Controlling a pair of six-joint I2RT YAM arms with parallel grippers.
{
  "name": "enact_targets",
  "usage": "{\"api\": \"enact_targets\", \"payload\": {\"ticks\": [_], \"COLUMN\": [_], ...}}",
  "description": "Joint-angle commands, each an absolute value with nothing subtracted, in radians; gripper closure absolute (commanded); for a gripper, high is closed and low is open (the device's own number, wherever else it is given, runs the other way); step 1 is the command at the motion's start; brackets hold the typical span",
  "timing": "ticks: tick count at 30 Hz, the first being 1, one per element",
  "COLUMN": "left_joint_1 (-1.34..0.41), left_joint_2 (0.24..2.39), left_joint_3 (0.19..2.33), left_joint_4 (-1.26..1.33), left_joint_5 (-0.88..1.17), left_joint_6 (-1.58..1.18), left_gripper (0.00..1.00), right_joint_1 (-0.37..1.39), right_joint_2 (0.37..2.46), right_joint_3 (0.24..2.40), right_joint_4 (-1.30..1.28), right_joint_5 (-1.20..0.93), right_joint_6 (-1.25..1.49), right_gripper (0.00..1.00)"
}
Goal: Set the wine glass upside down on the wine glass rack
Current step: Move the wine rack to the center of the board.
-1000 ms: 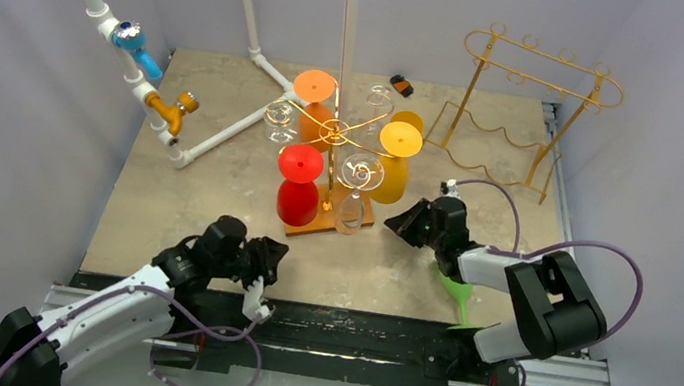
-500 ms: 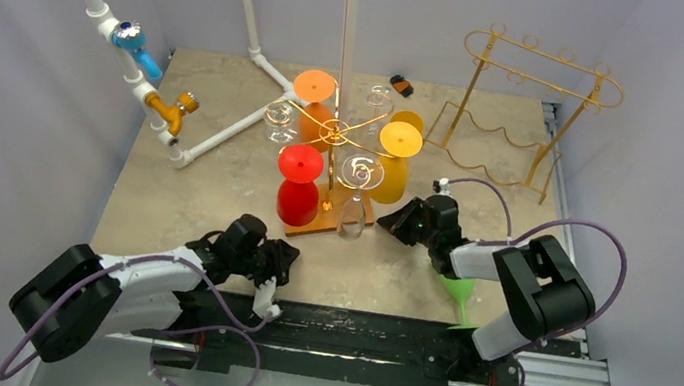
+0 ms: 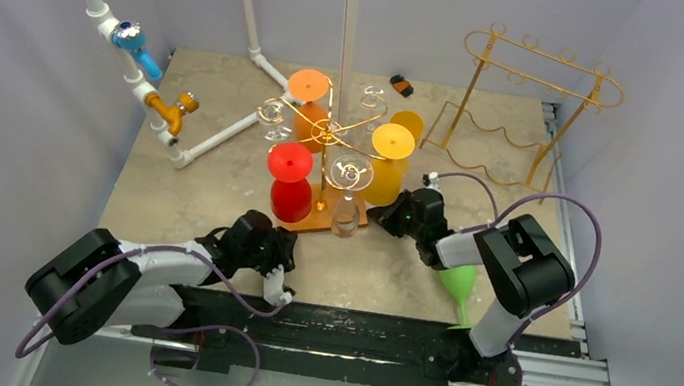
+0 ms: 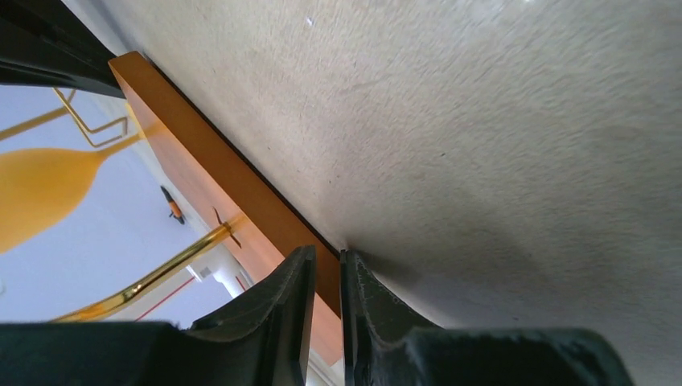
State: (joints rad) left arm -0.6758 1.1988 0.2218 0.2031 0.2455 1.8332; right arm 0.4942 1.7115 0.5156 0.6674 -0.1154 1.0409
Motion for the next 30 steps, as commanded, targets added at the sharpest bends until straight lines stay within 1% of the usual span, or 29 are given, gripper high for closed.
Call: {"api": "enact_targets", "payload": {"ticks": [1,5,12,15,21,24,27,30], "left_joint_1": [-0.681,-0.681,-0.680,-0.680,-0.680,-0.680,-0.680,-0.680], "left_joint_2": [1.227,1.234,1.250,1.250,1.262,1.275,1.279,1.283], "left_joint_3": [0.263,0.271,0.268,0.275,0.283,0.288,0.285,0.286], "left_joint_4": [0.209,0.190,0.199,0.182,0.171,0.172,0.170,0.175], "left_joint_5": [0.155,0.129,0.091,0.076,0.045,0.033,0.037,0.030], "left_joint_6": [1.786,1.764,1.739,1.738,1.736,1.737,1.745,1.749], "left_gripper": [0.77,0.76,0.76,0.76,0.76,0.76,0.76,0.76], "right_joint_1": [0.565,0.590,0.617,0.618,0.627,0.648,0.691,0.720], "right_joint_2": [1.743,1.777,1.827,1.794,1.628,1.574,1.577,1.623], "right_joint_3": [0.605,0.650,0.696,0.656,0.509,0.459,0.460,0.470], "right_joint_4": [0.755,0.782,0.804,0.794,0.789,0.773,0.753,0.756], "right_joint_5": [-0.140,-0.118,-0.116,-0.087,-0.006,-0.002,0.015,0.017], "right_joint_6": [1.099,1.127,1.149,1.151,1.134,1.127,1.120,1.132], "right_gripper": [1.00,1.00,1.00,1.00,1.00,1.00,1.00,1.00]}}
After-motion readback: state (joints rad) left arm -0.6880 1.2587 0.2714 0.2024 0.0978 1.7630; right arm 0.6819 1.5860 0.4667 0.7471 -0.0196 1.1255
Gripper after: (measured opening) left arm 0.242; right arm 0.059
